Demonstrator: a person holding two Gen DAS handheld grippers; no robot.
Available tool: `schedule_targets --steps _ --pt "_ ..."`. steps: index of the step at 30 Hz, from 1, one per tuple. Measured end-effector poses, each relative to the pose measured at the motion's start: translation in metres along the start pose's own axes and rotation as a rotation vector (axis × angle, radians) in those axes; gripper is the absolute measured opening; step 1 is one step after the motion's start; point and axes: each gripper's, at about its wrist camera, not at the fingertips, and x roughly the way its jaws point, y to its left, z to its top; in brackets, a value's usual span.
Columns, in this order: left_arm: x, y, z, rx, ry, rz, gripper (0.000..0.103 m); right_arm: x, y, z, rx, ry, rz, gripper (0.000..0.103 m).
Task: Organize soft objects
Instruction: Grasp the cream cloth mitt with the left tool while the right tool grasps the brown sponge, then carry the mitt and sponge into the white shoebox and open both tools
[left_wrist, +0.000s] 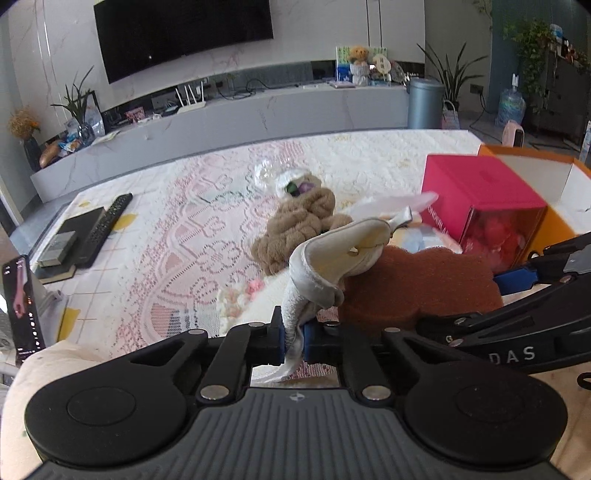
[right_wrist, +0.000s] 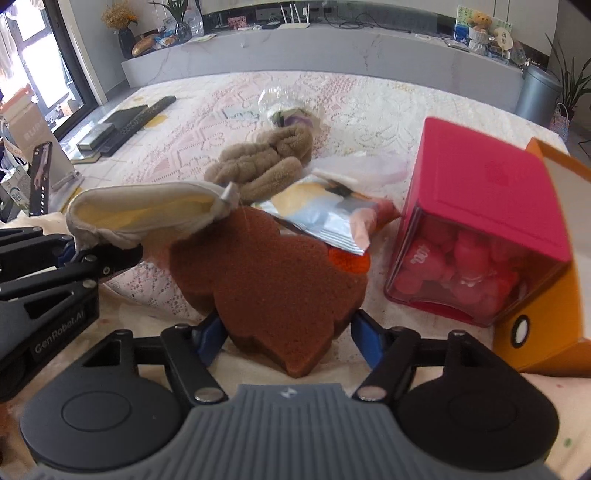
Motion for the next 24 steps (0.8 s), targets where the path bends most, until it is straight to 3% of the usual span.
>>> schedule_targets --steps 7,14,24 --pt "-0.034 0.004 0.007 -0.056 -0.057 -0.014 0.009 -0.052 0.001 -0.011 -0.022 -0.088 -0.047 0.071" --pt "-0.057 0.008 0.007 -0.097 -0.104 -0.039 0.009 -0.085 -0.019 -0.031 0.048 -0.137 -0.100 0.072" --pt "-0.073 -0.022 0.021 -0.031 -0.161 -0.097 0.008 -0.124 -0.052 -0.043 0.128 -0.212 -0.145 0.072"
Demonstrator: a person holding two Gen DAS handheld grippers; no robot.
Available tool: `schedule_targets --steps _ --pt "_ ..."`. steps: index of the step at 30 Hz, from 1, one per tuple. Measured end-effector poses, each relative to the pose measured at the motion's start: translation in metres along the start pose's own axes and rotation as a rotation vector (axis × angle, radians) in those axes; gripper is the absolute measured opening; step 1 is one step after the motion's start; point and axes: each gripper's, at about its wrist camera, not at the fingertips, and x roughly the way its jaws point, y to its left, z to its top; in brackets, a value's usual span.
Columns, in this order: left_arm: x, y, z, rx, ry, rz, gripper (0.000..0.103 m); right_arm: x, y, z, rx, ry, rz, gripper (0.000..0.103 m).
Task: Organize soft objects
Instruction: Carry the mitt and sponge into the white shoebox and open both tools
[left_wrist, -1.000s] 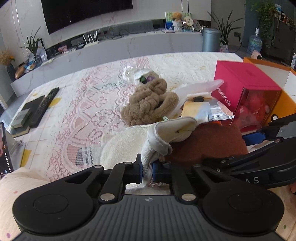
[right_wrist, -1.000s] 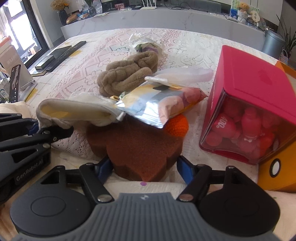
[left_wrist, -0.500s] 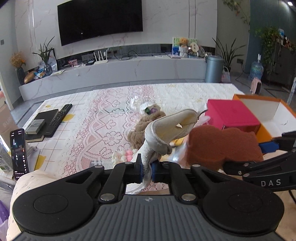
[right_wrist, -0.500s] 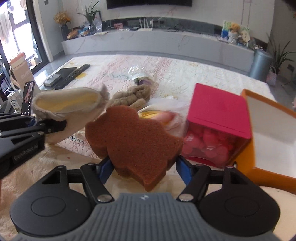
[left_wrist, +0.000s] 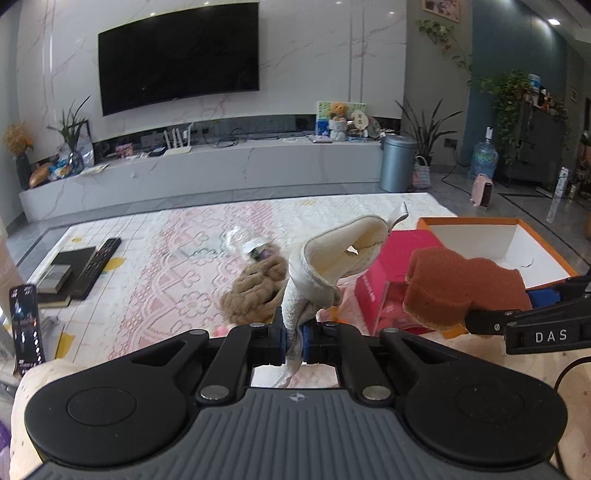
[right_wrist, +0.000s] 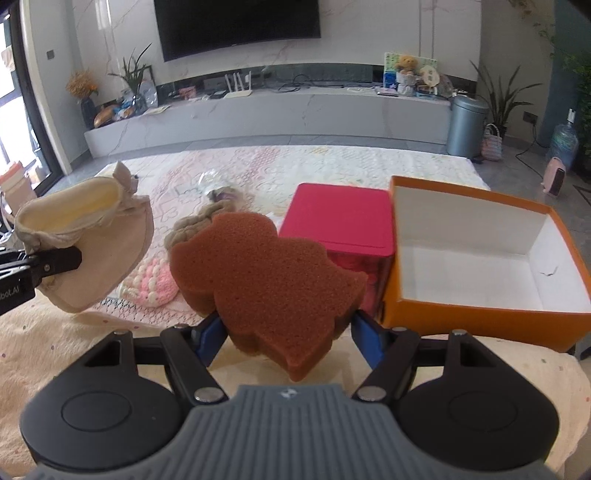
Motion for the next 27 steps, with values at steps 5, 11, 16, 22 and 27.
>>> schedule_targets --steps 5,11,16,22,27 --pt "0.007 -0.032 0.020 0.076 -0.035 -0.062 0.008 -0.013 -0.029 0.012 0.020 -0.037 -0.045 0.072" --pt "0.025 -0.081 0.053 0.140 -0.063 -0.199 0.008 -0.021 -0.068 0.029 0.044 -0.057 -0.133 0.072" --pt "0.049 -0.117 0.081 0.131 -0.042 -0.339 0.008 -0.021 -0.109 0.046 0.074 -0.059 -0.205 0.072" --pt "0.100 -0.149 0.113 0.040 0.076 -0.518 0.008 -0.007 -0.154 0.066 0.089 -0.012 -0.290 0.072" --pt "0.148 -0.179 0.127 0.026 0.154 -0.561 0.008 0.020 -0.183 0.071 0.070 0.067 -0.338 0.072"
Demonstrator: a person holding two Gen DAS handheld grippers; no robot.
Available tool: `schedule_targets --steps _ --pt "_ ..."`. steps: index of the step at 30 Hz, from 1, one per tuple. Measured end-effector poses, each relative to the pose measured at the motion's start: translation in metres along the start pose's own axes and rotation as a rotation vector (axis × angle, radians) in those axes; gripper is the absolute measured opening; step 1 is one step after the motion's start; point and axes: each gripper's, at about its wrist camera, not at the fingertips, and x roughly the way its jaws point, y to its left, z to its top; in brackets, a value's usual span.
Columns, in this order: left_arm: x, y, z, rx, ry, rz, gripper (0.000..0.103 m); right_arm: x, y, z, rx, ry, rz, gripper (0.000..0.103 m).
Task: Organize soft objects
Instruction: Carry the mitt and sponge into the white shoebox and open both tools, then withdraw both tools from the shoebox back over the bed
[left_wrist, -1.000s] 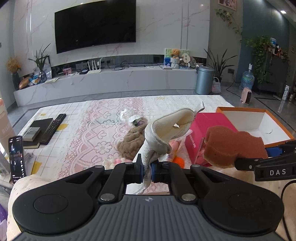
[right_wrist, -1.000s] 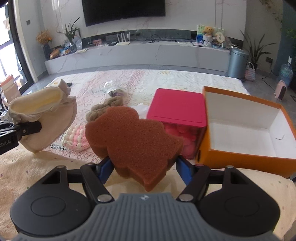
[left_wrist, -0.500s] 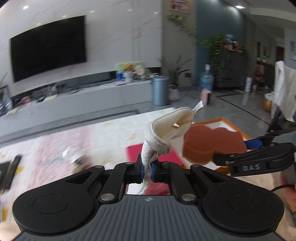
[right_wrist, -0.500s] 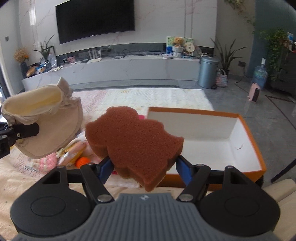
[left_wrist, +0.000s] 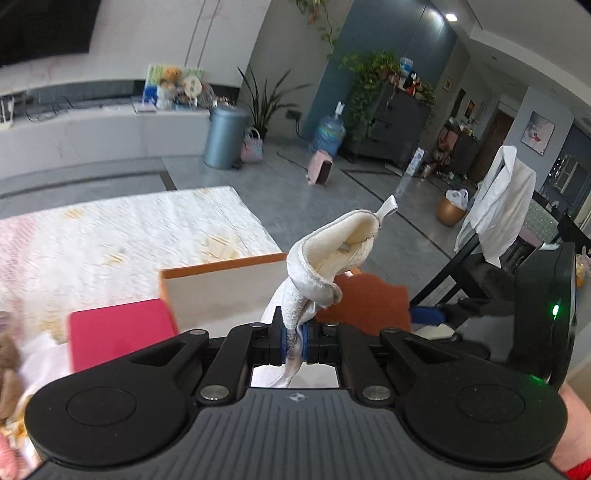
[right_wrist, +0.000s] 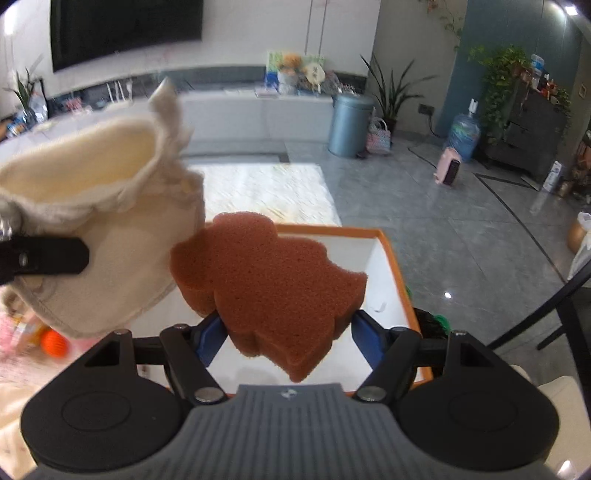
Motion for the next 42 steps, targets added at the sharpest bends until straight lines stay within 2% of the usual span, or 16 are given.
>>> schedule_targets --steps 3,9,15,19,24,28,31,34,36,42 --pt "0.027 -0.003 0.004 0.011 0.049 0.001 0.008 0.020 -0.007 -0.001 -0.017 0.042 -0.022 0.072" --pt "0.076 -0.003 -0.005 0.032 0.193 0.070 0.008 0.054 -0.013 -0.004 -0.042 0.136 -0.022 0.072" --pt "0.094 -0.020 -0.023 0.163 0.306 0.176 0.008 0.087 -0.010 -0.010 -0.099 0.230 -0.001 0.072" --pt "0.111 -0.024 -0.029 0.201 0.383 0.223 0.009 0.105 -0.006 -0.012 -0.121 0.296 0.036 0.072" --pt "0.120 -0.028 -0.039 0.287 0.427 0.283 0.010 0.116 -0.002 -0.014 -0.119 0.361 0.097 0.072" --pt "0.125 -0.021 -0.044 0.267 0.463 0.290 0.012 0.122 0.001 -0.016 -0.132 0.399 0.116 0.073" --pt "0.125 -0.018 -0.046 0.261 0.460 0.290 0.015 0.122 0.000 -0.016 -0.132 0.416 0.112 0.075" --pt "0.130 -0.018 -0.041 0.243 0.445 0.297 0.028 0.119 0.001 -0.012 -0.153 0.408 0.095 0.084" --pt "0.126 -0.017 -0.040 0.231 0.431 0.281 0.044 0.115 0.001 -0.014 -0.173 0.405 0.088 0.087" --pt "0.102 -0.019 -0.036 0.242 0.365 0.267 0.065 0.097 0.004 -0.010 -0.199 0.386 0.058 0.091"
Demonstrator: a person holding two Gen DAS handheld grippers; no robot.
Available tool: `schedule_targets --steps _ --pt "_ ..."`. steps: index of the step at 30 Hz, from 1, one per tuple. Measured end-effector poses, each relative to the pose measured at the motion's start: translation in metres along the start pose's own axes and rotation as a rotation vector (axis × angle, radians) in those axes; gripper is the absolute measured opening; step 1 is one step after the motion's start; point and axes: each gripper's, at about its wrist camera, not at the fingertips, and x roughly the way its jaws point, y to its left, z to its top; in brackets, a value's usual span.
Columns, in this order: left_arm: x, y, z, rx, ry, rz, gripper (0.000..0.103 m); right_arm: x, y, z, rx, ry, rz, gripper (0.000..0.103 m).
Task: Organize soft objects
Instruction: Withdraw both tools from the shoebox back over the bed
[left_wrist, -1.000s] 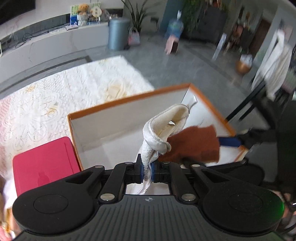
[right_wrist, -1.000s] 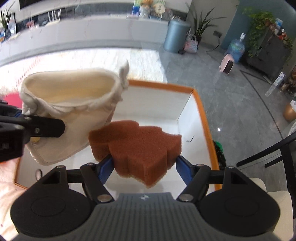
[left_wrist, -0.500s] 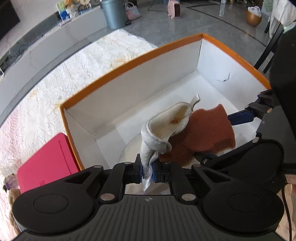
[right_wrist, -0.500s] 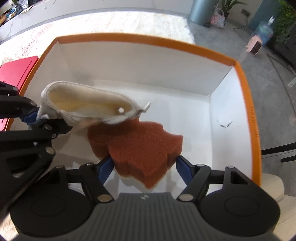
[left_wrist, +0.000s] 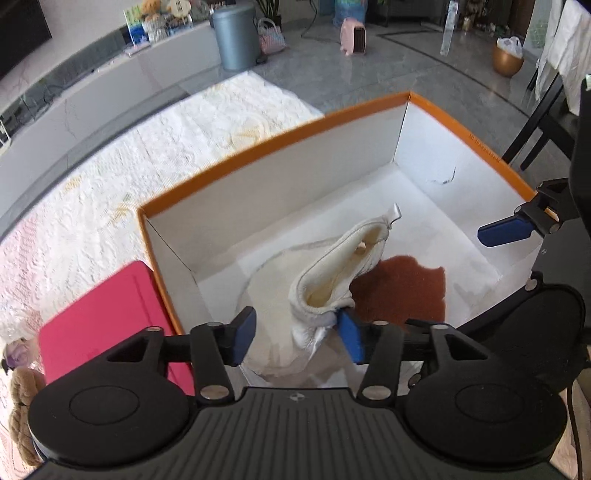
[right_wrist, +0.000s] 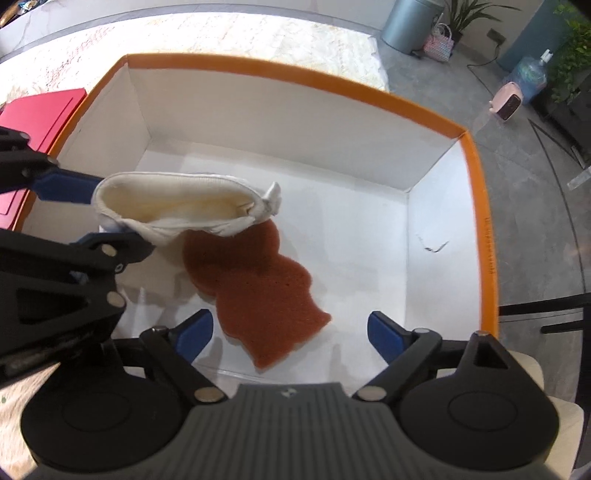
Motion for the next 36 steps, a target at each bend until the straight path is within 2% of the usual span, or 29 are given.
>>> schedule_targets --steps 3,12,17,23,27,36 --pt "-0.008 0.001 0.003 -0.005 -0.033 -0.011 0.071 -0.011 0.003 -0.004 -0.017 -0.006 -0.016 0.094" --pt "-0.040 0.005 0.002 -0.026 -0.104 -0.027 0.071 -0.037 -0.003 -0.013 0.017 -0.057 -0.030 0.094" --pt "-0.062 0.010 -0.012 -0.046 -0.160 -0.063 0.071 -0.063 0.001 -0.026 0.083 -0.131 -0.013 0.094" --pt "-0.092 0.023 -0.041 -0.086 -0.258 -0.077 0.071 -0.090 0.028 -0.044 0.135 -0.278 0.058 0.094" --pt "-0.110 0.040 -0.068 -0.143 -0.312 -0.050 0.071 -0.099 0.058 -0.053 0.144 -0.348 0.104 0.094" --pt "-0.140 0.089 -0.138 -0.306 -0.370 0.101 0.071 -0.107 0.130 -0.064 0.164 -0.449 0.201 0.094"
